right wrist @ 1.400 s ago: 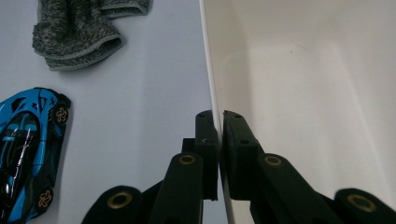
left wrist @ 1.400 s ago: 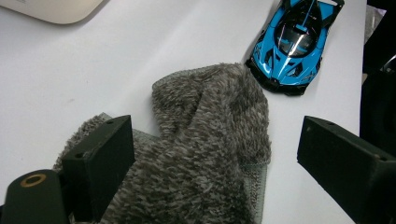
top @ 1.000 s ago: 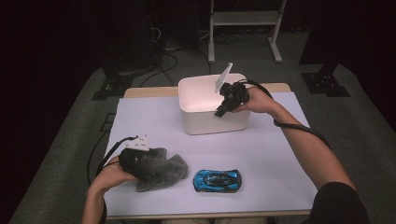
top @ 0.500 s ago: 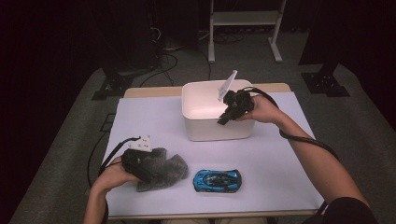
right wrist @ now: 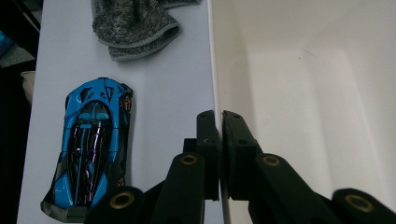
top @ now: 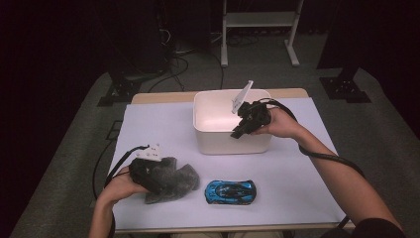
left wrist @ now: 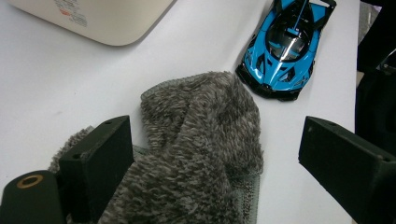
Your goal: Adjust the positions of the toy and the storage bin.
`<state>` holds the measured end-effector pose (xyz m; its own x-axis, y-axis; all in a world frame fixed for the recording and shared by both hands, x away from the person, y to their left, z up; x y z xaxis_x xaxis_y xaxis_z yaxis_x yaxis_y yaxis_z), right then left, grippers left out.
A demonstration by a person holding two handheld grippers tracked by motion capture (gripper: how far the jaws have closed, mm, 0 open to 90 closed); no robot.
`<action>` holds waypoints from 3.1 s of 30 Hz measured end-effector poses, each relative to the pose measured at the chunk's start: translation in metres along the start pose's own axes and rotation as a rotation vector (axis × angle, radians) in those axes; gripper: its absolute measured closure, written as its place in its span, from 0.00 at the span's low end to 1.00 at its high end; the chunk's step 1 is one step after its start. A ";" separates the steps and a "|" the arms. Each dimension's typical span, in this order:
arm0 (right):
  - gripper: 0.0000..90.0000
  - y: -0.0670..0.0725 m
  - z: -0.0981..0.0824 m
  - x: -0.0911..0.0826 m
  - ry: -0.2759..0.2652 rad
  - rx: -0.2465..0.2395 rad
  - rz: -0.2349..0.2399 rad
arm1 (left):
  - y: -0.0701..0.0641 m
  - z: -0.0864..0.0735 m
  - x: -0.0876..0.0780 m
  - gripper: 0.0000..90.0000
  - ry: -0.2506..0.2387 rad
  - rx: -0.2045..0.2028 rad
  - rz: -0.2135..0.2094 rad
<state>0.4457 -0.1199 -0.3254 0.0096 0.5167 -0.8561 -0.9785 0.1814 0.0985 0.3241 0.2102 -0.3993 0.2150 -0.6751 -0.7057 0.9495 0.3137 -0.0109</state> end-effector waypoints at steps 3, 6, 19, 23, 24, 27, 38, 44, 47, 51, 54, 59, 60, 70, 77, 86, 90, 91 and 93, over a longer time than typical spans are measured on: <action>0.95 0.003 0.000 0.000 0.001 0.004 -0.001 | 0.000 0.000 0.000 0.10 0.002 0.002 -0.001; 0.95 0.006 0.000 0.001 -0.006 0.005 -0.007 | 0.000 -0.001 0.001 0.10 0.003 -0.002 -0.003; 0.95 0.018 -0.004 0.001 -0.017 0.014 -0.005 | 0.000 0.000 0.001 0.10 0.006 -0.001 -0.002; 0.94 0.018 -0.005 0.001 -0.020 0.019 -0.003 | 0.000 -0.001 0.000 0.10 0.006 0.000 -0.004; 0.94 0.018 -0.005 0.001 -0.022 0.023 -0.001 | 0.000 -0.001 0.000 0.10 0.005 0.002 -0.003; 0.87 0.016 -0.006 0.001 -0.034 0.044 0.020 | 0.000 -0.001 0.000 0.10 0.004 0.001 -0.002; 0.69 0.026 -0.007 -0.001 -0.038 0.034 -0.010 | -0.001 0.000 0.001 0.10 0.009 0.004 -0.004; 0.93 0.023 -0.009 0.000 -0.044 0.021 -0.040 | 0.000 0.000 0.001 0.10 0.010 0.002 -0.005; 0.94 0.022 -0.008 0.000 -0.043 0.019 -0.034 | 0.000 -0.001 0.001 0.10 0.007 -0.001 -0.006; 0.95 0.024 -0.008 0.000 -0.038 0.002 -0.023 | 0.001 -0.002 0.000 0.10 0.005 -0.002 -0.004; 0.96 0.027 -0.007 0.000 -0.034 -0.012 -0.023 | 0.000 -0.001 0.000 0.10 0.004 -0.001 -0.004; 0.96 0.029 -0.008 0.000 -0.036 -0.016 -0.015 | 0.000 -0.001 0.000 0.10 0.006 -0.001 -0.007; 0.96 0.030 -0.009 0.000 -0.033 -0.023 -0.015 | 0.000 -0.001 0.000 0.10 0.005 -0.001 -0.007; 0.74 0.032 -0.011 -0.008 -0.069 0.009 0.005 | 0.000 -0.001 0.000 0.10 0.004 0.001 -0.006; 0.60 0.038 -0.012 -0.015 -0.100 0.025 -0.017 | 0.000 0.000 0.000 0.10 0.002 0.003 -0.001; 0.44 0.049 -0.015 -0.026 -0.149 0.027 -0.033 | 0.000 -0.001 -0.001 0.10 -0.003 -0.003 0.000; 0.37 0.060 -0.015 -0.031 -0.171 0.016 -0.023 | -0.001 -0.001 -0.002 0.10 -0.009 -0.005 0.003; 0.36 0.063 -0.015 -0.032 -0.173 0.013 -0.026 | -0.001 -0.001 -0.002 0.09 -0.006 -0.001 0.005; 0.34 0.069 -0.017 -0.032 -0.181 0.008 -0.020 | -0.001 0.000 -0.002 0.09 -0.007 -0.001 0.004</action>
<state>0.3741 -0.1380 -0.2992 0.0666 0.6550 -0.7527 -0.9760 0.1995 0.0872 0.3227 0.2118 -0.3979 0.2205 -0.6783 -0.7009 0.9483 0.3171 -0.0085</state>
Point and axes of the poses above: each handheld gripper's, and its own axes: x roughly forward along the jaws, z roughly out of its top, y roughly to its left, the point moved 1 cm from there along x, roughly forward along the jaws, and after that the axes turned 6 degrees about x, right-handed, at the moved point
